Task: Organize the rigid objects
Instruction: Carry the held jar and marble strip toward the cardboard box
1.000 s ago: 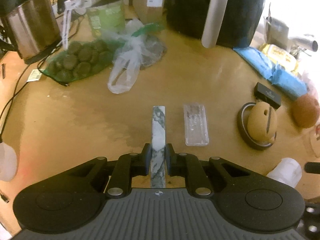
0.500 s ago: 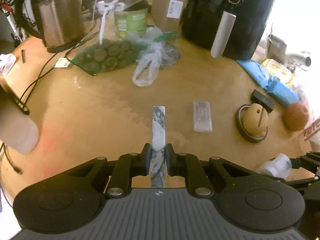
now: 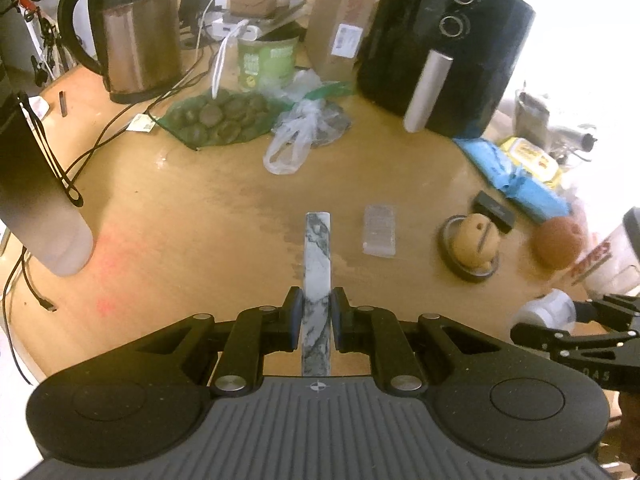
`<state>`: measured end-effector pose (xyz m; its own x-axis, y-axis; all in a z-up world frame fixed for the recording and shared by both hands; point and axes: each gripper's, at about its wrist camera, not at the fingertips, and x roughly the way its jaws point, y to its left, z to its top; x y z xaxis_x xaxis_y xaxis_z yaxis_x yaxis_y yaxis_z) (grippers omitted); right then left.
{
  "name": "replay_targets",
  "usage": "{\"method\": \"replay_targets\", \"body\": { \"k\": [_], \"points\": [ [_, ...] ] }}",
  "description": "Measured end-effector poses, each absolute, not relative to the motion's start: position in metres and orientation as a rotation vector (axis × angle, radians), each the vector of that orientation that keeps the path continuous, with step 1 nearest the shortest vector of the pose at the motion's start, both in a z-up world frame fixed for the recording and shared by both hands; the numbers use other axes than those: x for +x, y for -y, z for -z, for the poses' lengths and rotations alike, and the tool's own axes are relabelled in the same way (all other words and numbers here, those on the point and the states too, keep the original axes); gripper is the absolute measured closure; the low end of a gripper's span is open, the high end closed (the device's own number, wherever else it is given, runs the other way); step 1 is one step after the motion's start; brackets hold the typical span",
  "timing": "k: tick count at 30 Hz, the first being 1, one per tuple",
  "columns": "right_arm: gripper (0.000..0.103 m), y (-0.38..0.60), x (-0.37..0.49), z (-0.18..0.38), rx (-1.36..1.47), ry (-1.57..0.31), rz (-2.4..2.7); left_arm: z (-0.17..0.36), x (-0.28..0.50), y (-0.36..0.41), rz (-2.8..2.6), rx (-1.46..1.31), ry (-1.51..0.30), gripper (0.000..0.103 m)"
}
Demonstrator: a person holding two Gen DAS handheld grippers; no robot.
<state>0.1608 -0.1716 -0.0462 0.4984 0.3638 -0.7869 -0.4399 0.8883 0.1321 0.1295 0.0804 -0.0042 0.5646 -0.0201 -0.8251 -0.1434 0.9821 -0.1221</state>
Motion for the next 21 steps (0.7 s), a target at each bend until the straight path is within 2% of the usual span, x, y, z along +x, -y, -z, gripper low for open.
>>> {"method": "replay_targets", "body": {
  "k": [10, 21],
  "points": [
    [0.039, 0.206, 0.143, 0.014, -0.017, -0.847, -0.500, -0.015, 0.107, -0.050, -0.037, -0.171, -0.948, 0.087],
    [0.039, 0.239, 0.121, 0.004, 0.042, -0.822, -0.523, -0.022, 0.077, -0.019, -0.004, -0.181, -0.960, 0.087]
  ]
}}
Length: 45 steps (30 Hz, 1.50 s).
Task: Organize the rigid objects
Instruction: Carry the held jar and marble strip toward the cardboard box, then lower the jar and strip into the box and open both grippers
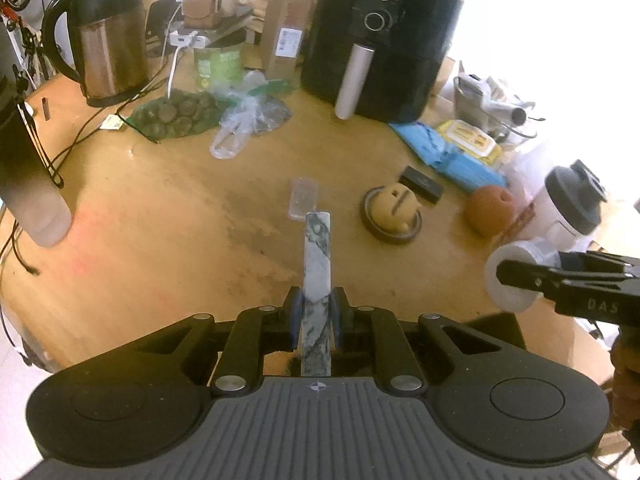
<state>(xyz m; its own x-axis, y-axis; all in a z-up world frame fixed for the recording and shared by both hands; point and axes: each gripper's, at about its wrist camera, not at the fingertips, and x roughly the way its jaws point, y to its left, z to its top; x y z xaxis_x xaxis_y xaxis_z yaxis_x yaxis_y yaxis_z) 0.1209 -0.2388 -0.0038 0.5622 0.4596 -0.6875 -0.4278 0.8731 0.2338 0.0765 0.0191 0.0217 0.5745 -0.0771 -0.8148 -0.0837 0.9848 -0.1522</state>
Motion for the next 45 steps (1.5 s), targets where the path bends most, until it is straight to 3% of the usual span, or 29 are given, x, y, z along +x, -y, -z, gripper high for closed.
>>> {"method": "replay_targets", "body": {
  "k": [15, 18, 20, 22, 33, 45],
  "points": [
    [0.039, 0.265, 0.098, 0.002, 0.086, -0.816, -0.558, -0.009, 0.035, -0.003, -0.011, -0.374, -1.031, 0.087],
    [0.039, 0.268, 0.096, 0.002, 0.093, -0.814, -0.560, -0.007, 0.031, -0.002, -0.006, -0.411, -1.040, 0.075],
    [0.039, 0.270, 0.093, 0.003, 0.097, -0.813, -0.560, -0.008, 0.028, 0.000, -0.010, -0.394, -1.034, 0.059],
    [0.039, 0.272, 0.091, 0.004, 0.100, -0.816, -0.560, -0.010, 0.026, 0.002, -0.034, -0.357, -1.023, 0.054],
    [0.039, 0.276, 0.065, 0.015, 0.101, -0.855, -0.583, -0.010, 0.021, 0.020, -0.088, -0.113, -1.029, 0.053],
    [0.039, 0.260, 0.036, 0.034, 0.087, -0.922, -0.624, -0.009, 0.012, 0.026, -0.084, -0.065, -1.034, 0.053]
  ]
}}
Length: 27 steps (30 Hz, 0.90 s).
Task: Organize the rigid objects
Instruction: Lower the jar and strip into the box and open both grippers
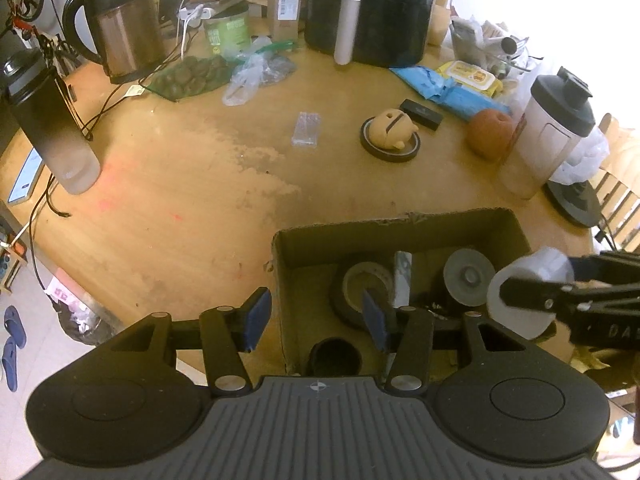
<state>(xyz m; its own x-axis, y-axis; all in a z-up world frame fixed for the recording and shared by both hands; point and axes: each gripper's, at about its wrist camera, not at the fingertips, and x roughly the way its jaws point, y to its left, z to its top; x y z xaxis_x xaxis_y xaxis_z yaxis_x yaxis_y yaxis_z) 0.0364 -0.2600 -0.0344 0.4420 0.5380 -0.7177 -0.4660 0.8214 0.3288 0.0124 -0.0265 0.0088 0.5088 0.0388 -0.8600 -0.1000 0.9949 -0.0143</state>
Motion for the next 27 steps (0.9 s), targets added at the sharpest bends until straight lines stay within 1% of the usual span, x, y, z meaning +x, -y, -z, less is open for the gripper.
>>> {"method": "replay_targets", "body": {
  "k": [3, 7, 9, 12, 15, 17, 21, 27],
  "points": [
    [0.039, 0.253, 0.037, 0.040, 0.062, -0.972, -0.621, -0.009, 0.011, 0.026, -0.089, -0.068, -1.034, 0.053],
    [0.032, 0.252, 0.034, 0.039, 0.051, -0.963, -0.615, -0.010, 0.009, 0.026, -0.091, -0.056, -1.032, 0.053],
    [0.027, 0.252, 0.033, 0.038, 0.043, -0.961, -0.614, -0.010, 0.008, 0.026, -0.092, -0.059, -1.030, 0.053],
    [0.023, 0.251, 0.033, 0.038, 0.040, -0.966, -0.611, -0.010, 0.007, 0.025, -0.102, -0.062, -1.027, 0.053],
    [0.010, 0.250, 0.033, 0.038, 0.027, -0.969, -0.598, -0.011, 0.007, 0.023, -0.105, -0.067, -1.028, 0.053],
    [0.005, 0.248, 0.033, 0.037, 0.015, -0.966, -0.586, -0.011, 0.007, 0.022, -0.107, -0.067, -1.028, 0.053],
    [0.000, 0.246, 0.035, 0.039, -0.010, -0.963, -0.568, -0.011, 0.007, 0.021, -0.108, -0.072, -1.030, 0.053],
    [0.000, 0.244, 0.039, 0.043, -0.029, -0.973, -0.554, -0.009, 0.009, 0.020, -0.105, -0.071, -1.038, 0.053]
  ]
}}
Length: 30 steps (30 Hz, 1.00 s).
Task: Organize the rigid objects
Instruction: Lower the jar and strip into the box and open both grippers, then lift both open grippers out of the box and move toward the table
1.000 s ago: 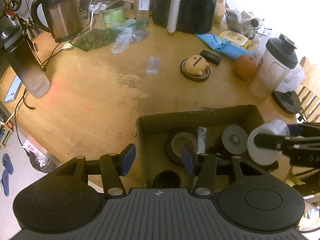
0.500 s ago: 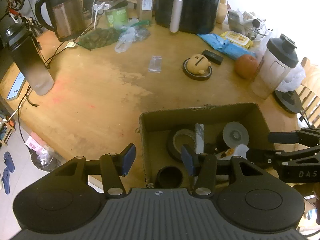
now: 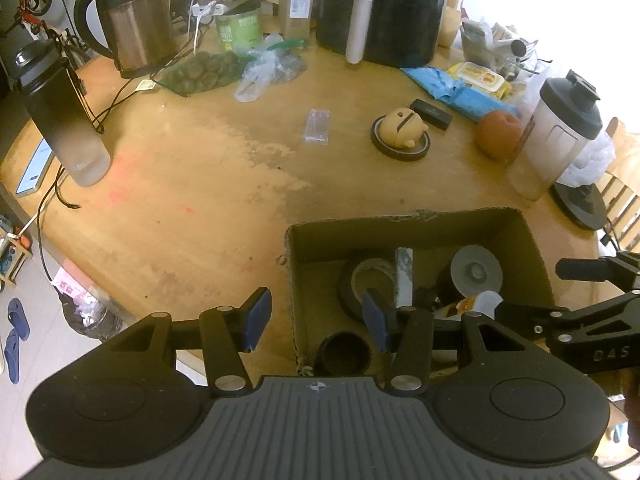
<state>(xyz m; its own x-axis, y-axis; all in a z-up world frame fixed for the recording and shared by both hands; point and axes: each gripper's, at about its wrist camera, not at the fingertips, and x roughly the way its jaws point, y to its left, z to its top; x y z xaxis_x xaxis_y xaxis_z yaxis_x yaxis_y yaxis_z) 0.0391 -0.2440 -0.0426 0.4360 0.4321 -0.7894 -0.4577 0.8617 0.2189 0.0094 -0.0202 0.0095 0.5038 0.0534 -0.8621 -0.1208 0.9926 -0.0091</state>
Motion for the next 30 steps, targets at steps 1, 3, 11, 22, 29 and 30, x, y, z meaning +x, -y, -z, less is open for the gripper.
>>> {"method": "replay_targets", "body": {
  "k": [1, 3, 11, 22, 29, 30],
  "points": [
    [0.000, 0.242, 0.040, 0.044, -0.039, -0.974, -0.552, -0.009, 0.010, 0.020, -0.105, -0.071, -1.039, 0.053],
    [0.000, 0.238, 0.043, 0.048, -0.062, -0.980, -0.546, -0.009, 0.011, 0.020, -0.104, -0.072, -1.039, 0.053],
    [0.000, 0.218, 0.045, 0.067, -0.169, -1.006, -0.510, -0.008, 0.016, 0.019, -0.106, -0.077, -1.047, 0.053],
    [0.000, 0.249, 0.053, 0.069, -0.239, -1.037, -0.350, -0.006, 0.022, 0.021, -0.096, -0.083, -1.048, 0.053],
    [0.000, 0.272, 0.062, 0.067, -0.173, -1.041, -0.342, -0.006, 0.029, 0.025, -0.082, -0.078, -1.045, 0.053],
    [0.000, 0.273, 0.062, 0.066, -0.163, -1.040, -0.344, -0.006, 0.030, 0.025, -0.081, -0.078, -1.045, 0.053]
  ]
}}
